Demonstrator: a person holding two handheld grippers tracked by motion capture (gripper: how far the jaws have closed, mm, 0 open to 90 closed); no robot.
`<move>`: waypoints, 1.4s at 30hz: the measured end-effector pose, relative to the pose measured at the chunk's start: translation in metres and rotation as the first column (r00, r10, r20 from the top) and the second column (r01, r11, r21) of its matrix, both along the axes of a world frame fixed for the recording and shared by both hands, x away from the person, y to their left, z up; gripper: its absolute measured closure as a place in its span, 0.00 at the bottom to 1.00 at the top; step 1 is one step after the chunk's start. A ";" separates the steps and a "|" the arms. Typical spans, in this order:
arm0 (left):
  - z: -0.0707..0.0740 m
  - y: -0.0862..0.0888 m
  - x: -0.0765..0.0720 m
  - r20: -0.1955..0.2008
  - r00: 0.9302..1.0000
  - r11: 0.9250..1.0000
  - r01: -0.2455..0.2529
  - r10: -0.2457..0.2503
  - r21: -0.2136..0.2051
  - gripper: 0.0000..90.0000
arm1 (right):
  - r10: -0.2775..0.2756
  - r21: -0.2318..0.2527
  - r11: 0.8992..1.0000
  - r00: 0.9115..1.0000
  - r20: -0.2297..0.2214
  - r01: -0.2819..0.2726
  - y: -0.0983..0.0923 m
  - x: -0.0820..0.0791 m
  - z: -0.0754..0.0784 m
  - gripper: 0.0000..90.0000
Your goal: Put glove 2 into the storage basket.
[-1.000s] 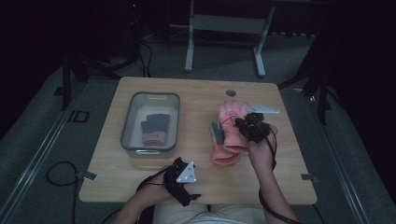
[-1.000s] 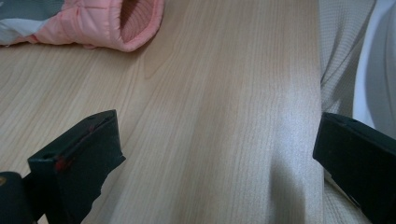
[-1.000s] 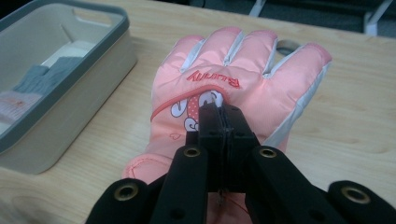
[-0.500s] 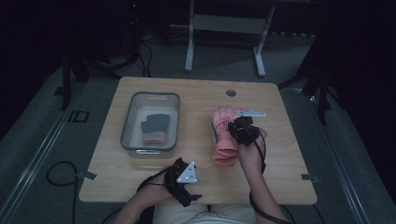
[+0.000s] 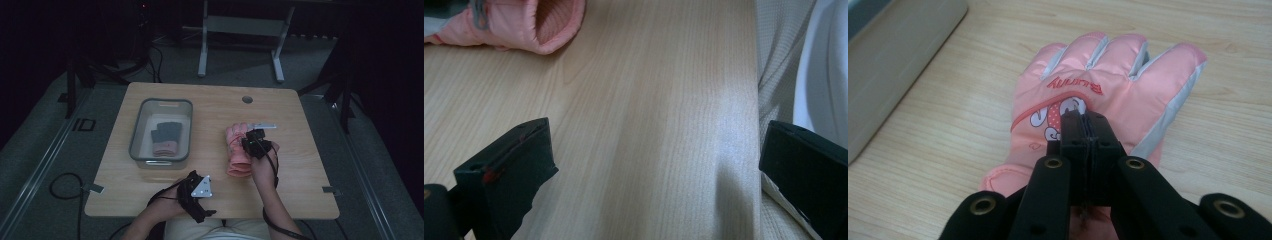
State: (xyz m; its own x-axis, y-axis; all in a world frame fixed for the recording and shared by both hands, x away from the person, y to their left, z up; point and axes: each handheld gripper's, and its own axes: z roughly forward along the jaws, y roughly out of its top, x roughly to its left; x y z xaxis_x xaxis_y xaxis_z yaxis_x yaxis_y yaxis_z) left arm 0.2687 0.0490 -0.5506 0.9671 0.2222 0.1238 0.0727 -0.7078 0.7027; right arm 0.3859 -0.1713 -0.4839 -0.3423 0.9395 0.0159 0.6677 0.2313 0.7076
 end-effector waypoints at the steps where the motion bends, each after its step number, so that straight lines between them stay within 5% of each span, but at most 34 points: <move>1: 0.000 0.000 0.000 0.001 1.000 1.000 0.001 -0.001 0.001 0.01 | 0.003 -0.001 1.000 1.000 -0.005 -0.003 0.001 0.000 -0.002 0.98; 13: -0.001 -0.003 0.001 -0.003 1.000 1.000 -0.010 0.010 0.008 0.01 | 0.028 -0.006 1.000 0.999 -0.028 -0.028 0.001 0.004 -0.018 0.96; 22: 0.004 0.000 0.007 -0.014 0.997 0.997 -0.070 0.070 -0.042 0.01 | 0.077 0.022 0.997 0.996 0.034 -0.078 -0.004 -0.005 0.006 0.84; 28: 0.018 -0.004 0.007 -0.042 0.991 0.991 -0.127 0.125 -0.038 0.02 | 0.144 0.026 0.989 0.985 0.091 -0.147 -0.017 -0.011 0.022 0.81; 32: 0.030 -0.011 0.006 -0.050 0.988 0.988 -0.145 0.143 -0.044 0.02 | 0.239 -0.025 0.971 0.964 0.117 -0.237 -0.026 -0.012 0.024 0.80; 36: 0.043 -0.016 0.011 -0.069 0.985 0.983 -0.165 0.160 -0.079 0.03 | 0.257 -0.048 0.966 0.959 0.115 -0.253 -0.034 -0.010 0.027 0.80; 42: 0.061 -0.027 0.030 -0.035 0.979 0.975 -0.205 0.202 -0.087 0.03 | 0.255 -0.027 0.967 0.959 0.121 -0.253 -0.052 -0.003 0.034 0.78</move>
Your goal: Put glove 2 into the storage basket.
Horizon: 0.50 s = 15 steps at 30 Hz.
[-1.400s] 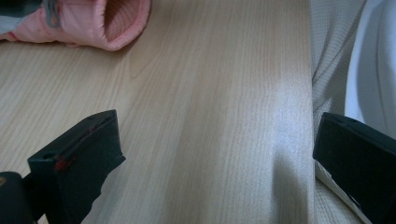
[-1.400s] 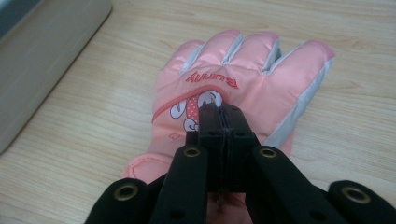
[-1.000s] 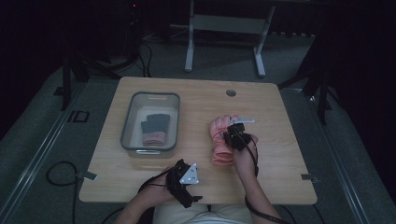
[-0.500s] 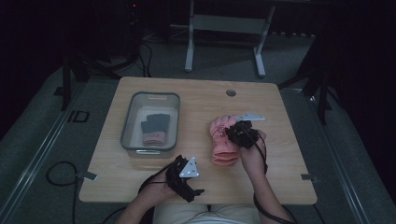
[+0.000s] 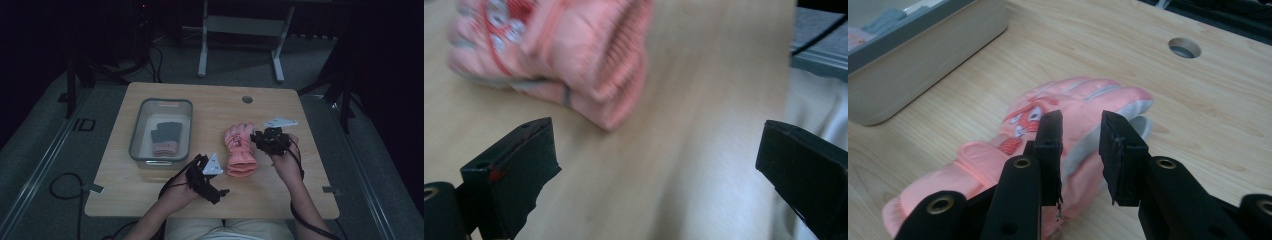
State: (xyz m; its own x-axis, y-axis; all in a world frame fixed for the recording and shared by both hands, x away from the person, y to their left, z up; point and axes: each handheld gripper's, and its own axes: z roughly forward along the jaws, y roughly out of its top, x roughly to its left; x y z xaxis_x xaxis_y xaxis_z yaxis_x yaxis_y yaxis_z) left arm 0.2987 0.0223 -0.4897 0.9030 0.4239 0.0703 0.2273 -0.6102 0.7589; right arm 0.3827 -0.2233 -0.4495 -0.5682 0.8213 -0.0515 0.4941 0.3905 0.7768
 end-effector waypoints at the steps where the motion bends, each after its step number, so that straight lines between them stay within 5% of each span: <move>1: 0.002 -0.002 0.005 -0.006 1.000 1.000 -0.007 0.007 0.001 0.03 | -0.002 0.008 1.000 1.000 -0.002 0.002 -0.003 0.001 0.001 0.79; 9: 0.018 -0.020 0.040 -0.005 0.997 0.997 -0.077 0.077 0.024 0.04 | 0.039 0.018 0.999 0.999 -0.023 -0.039 -0.010 0.004 0.003 0.75; 15: 0.027 -0.025 0.062 -0.015 0.987 0.987 -0.162 0.162 0.018 0.05 | 0.034 0.030 0.999 0.999 -0.039 -0.032 -0.010 0.012 0.001 0.74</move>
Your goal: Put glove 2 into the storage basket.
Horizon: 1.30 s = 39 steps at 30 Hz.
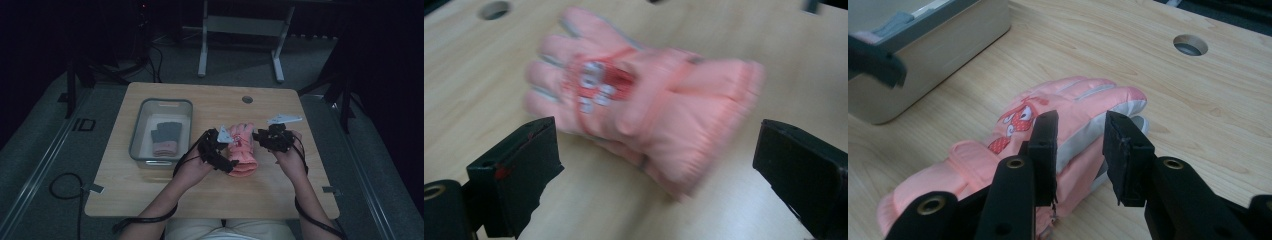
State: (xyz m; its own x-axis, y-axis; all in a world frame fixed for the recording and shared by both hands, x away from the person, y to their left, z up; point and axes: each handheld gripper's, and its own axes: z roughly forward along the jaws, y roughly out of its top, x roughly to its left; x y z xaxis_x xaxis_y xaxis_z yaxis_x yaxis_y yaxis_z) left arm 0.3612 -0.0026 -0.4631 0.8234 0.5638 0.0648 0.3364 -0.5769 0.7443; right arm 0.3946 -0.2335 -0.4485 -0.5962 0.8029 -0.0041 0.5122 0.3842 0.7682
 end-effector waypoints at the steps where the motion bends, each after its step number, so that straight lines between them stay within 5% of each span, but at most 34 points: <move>1: 0.002 -0.002 0.004 0.005 1.000 1.000 -0.012 0.012 0.008 0.05 | 0.000 -0.001 1.000 1.000 0.001 0.000 0.001 0.002 0.000 0.74; 5: 0.006 -0.005 0.021 -0.015 0.998 0.998 -0.056 0.055 -0.029 0.07 | -0.001 0.002 1.000 1.000 0.014 0.001 0.007 0.007 0.000 0.74; 11: 0.003 -0.015 0.043 -0.028 0.991 0.991 -0.130 0.130 -0.010 0.14 | -0.003 -0.006 1.000 1.000 0.014 0.004 0.019 0.015 -0.009 0.73; 18: -0.015 -0.018 0.063 -0.103 0.976 0.981 -0.193 0.193 0.012 0.19 | -0.027 -0.013 1.000 0.999 -0.017 0.027 0.021 0.020 -0.025 0.69; 25: -0.037 -0.022 0.067 -0.170 0.957 0.972 -0.235 0.237 0.030 0.21 | -0.025 0.000 1.000 0.996 -0.087 0.025 0.009 0.024 -0.047 0.60; 29: -0.049 -0.018 0.073 -0.262 0.934 0.968 -0.250 0.241 -0.002 0.22 | -0.006 -0.027 1.000 0.988 -0.152 0.002 0.002 0.029 -0.055 0.55; 31: -0.057 -0.017 0.075 -0.322 0.918 0.968 -0.252 0.231 -0.022 0.24 | 0.002 -0.001 1.000 0.974 -0.226 -0.002 -0.001 0.034 -0.061 0.53; 35: -0.071 -0.016 0.078 -0.410 0.884 0.958 -0.277 0.224 -0.074 0.32 | 0.014 0.018 1.000 0.963 -0.269 -0.009 0.000 0.039 -0.068 0.52; 39: -0.081 -0.013 0.085 -0.491 0.852 0.951 -0.280 0.182 -0.132 0.39 | 0.010 0.079 0.997 0.940 -0.341 0.018 -0.003 0.045 -0.075 0.50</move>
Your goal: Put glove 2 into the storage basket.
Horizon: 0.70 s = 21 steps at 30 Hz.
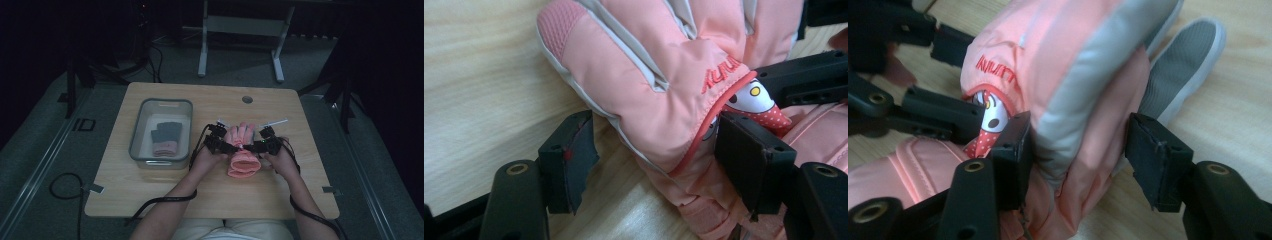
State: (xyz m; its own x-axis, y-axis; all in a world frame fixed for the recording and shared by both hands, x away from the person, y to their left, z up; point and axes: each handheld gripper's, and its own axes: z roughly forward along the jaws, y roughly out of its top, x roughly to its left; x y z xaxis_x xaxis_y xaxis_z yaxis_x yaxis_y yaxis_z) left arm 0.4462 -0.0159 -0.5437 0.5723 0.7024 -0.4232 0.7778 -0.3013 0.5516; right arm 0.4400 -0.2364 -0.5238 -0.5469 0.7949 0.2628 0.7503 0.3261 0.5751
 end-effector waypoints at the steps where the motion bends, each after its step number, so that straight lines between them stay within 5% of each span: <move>1: -0.002 0.000 0.001 -0.014 1.000 1.000 0.006 -0.007 -0.014 0.41 | -0.008 0.016 1.000 1.000 -0.016 0.008 -0.001 0.001 -0.001 0.50; 5: -0.008 0.003 0.008 -0.060 0.997 0.996 0.035 -0.040 -0.088 0.51 | -0.022 0.075 0.997 0.998 -0.051 0.025 -0.004 0.003 -0.007 0.53; 9: -0.009 0.007 0.009 -0.081 0.994 0.990 0.062 -0.073 -0.126 0.66 | -0.011 0.079 0.997 0.999 -0.051 0.015 -0.003 0.003 -0.007 0.58; 13: -0.007 0.005 0.007 -0.062 0.995 0.991 0.067 -0.075 -0.118 0.80 | -0.009 0.080 0.997 0.999 -0.032 0.012 0.000 0.002 -0.005 0.66; 21: 0.007 0.002 0.003 -0.021 0.994 0.989 0.107 -0.110 -0.098 0.84 | -0.015 0.101 0.995 1.000 -0.003 0.016 -0.003 -0.004 -0.001 0.71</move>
